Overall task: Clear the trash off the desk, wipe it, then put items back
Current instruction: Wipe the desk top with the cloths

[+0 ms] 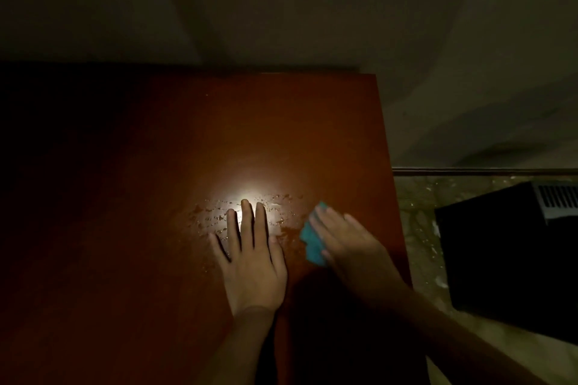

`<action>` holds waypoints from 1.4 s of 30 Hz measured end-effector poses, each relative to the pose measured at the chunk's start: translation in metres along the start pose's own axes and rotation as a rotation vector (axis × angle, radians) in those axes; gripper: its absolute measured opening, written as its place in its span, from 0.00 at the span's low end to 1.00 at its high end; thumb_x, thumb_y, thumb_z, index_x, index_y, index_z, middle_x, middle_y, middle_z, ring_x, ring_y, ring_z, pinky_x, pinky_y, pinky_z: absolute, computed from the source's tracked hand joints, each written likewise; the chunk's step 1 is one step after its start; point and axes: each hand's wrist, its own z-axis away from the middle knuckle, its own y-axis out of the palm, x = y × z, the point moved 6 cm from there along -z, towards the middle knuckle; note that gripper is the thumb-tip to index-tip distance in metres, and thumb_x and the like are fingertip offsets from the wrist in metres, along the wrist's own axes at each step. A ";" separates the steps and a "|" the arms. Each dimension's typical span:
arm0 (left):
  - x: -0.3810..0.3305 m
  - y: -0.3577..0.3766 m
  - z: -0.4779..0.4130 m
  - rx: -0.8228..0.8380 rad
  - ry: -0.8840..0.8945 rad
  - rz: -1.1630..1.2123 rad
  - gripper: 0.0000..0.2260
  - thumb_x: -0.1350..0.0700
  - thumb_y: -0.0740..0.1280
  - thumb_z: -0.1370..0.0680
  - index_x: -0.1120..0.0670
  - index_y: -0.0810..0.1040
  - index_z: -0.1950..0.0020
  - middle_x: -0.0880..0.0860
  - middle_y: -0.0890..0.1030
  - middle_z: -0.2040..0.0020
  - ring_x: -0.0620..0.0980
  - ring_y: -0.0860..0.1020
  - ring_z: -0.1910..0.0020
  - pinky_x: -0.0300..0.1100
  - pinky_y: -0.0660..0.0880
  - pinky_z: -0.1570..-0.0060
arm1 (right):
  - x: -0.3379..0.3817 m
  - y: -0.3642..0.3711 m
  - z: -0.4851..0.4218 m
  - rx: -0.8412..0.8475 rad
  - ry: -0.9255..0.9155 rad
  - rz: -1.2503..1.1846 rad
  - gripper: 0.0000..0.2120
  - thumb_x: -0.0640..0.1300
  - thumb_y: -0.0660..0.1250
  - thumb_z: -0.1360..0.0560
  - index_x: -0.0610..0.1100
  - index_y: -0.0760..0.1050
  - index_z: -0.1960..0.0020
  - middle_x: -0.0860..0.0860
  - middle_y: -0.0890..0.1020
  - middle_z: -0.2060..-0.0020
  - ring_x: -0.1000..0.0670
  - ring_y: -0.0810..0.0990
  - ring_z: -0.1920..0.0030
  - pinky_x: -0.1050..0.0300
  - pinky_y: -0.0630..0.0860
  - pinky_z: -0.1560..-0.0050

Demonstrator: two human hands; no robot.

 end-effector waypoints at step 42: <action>0.017 -0.016 0.122 -0.146 0.107 0.031 0.23 0.49 0.49 0.20 0.54 0.65 0.27 0.52 0.58 0.24 0.50 0.50 0.23 0.52 0.38 0.26 | 0.009 0.007 0.096 -0.213 0.111 -0.152 0.26 0.52 0.49 0.21 0.44 0.62 0.26 0.48 0.65 0.27 0.52 0.63 0.27 0.48 0.65 0.29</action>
